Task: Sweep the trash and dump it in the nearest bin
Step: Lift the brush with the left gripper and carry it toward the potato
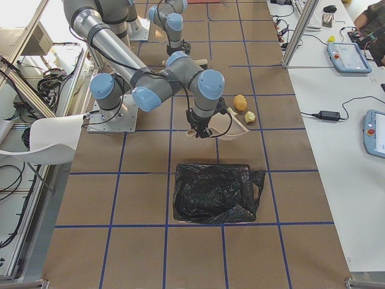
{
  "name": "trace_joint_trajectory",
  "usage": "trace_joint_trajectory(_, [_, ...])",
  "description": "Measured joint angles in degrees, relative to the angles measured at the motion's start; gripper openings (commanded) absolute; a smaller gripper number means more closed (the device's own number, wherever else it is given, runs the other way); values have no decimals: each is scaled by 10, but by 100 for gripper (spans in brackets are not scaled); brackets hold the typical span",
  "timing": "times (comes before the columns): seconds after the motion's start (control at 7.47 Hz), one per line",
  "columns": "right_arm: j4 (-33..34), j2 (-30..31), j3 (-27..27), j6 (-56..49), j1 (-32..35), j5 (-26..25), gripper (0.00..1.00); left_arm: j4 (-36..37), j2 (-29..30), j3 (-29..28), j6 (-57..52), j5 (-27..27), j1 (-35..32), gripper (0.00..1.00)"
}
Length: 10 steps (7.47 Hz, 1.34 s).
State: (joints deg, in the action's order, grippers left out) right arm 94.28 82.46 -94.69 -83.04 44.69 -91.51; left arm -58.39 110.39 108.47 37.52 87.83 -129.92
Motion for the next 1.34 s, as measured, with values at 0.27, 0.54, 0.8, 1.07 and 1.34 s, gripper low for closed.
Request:
trace_joint_trajectory(0.27, [1,-4,-2,-37,0,1,22,-2,-8,1,-5,12,-1,0])
trace_joint_trajectory(0.54, [23,-20,-14,-46,0,1,22,-3,-23,2,-6,18,-1,0])
trace_joint_trajectory(0.8, [93,-50,-51,-55,0,-2,22,-5,-36,1,-6,23,0,0])
trace_joint_trajectory(1.07, [136,-70,-72,-68,1,-8,23,-12,-34,-39,-2,41,5,0])
trace_joint_trajectory(1.34, [178,-97,-74,-96,9,-9,23,-61,28,-168,11,69,8,0])
